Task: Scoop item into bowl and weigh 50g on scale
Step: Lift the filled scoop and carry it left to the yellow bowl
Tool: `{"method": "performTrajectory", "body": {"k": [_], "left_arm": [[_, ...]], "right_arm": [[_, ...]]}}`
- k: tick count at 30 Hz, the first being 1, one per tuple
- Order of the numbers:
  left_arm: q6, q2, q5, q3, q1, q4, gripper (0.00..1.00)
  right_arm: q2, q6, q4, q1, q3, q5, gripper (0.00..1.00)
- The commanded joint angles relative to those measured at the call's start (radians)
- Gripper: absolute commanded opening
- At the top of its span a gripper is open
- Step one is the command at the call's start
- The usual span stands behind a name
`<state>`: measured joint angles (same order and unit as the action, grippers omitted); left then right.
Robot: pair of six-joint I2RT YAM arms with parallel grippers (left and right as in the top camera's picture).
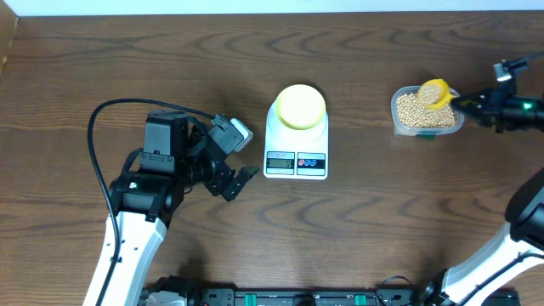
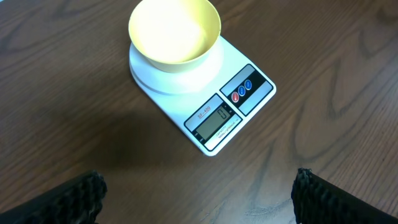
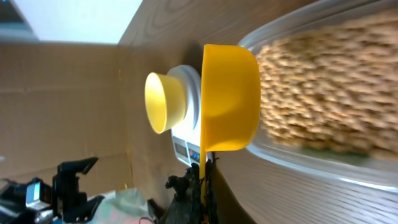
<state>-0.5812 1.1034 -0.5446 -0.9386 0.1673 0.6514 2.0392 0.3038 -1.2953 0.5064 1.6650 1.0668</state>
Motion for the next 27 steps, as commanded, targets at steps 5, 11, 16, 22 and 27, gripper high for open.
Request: {"method": "performTrajectory", "body": {"k": [5,11,16,22,27], "left_arm": [[-0.013,0.000,-0.009,0.002,-0.005,0.003,0.98],[-0.013,0.000,-0.009,0.002,-0.005,0.003,0.98],[-0.013,0.000,-0.009,0.002,-0.005,0.003,0.98],[-0.013,0.000,-0.009,0.002,-0.005,0.003,0.98],[-0.013,0.000,-0.009,0.002,-0.005,0.003,0.98]], "right_arm": [[0.009,-0.116,0.102,-0.142,-0.004,0.072,0.01],[0.009,-0.249,0.235,-0.246,-0.004,0.111,0.01],[0.009,-0.349,0.329,-0.328,-0.004,0.123,0.01],[0.009,-0.452,0.410,-0.425,-0.004,0.114,0.01],[0.009,-0.491,0.425,-0.511,-0.004,0.079,0.01]]}}
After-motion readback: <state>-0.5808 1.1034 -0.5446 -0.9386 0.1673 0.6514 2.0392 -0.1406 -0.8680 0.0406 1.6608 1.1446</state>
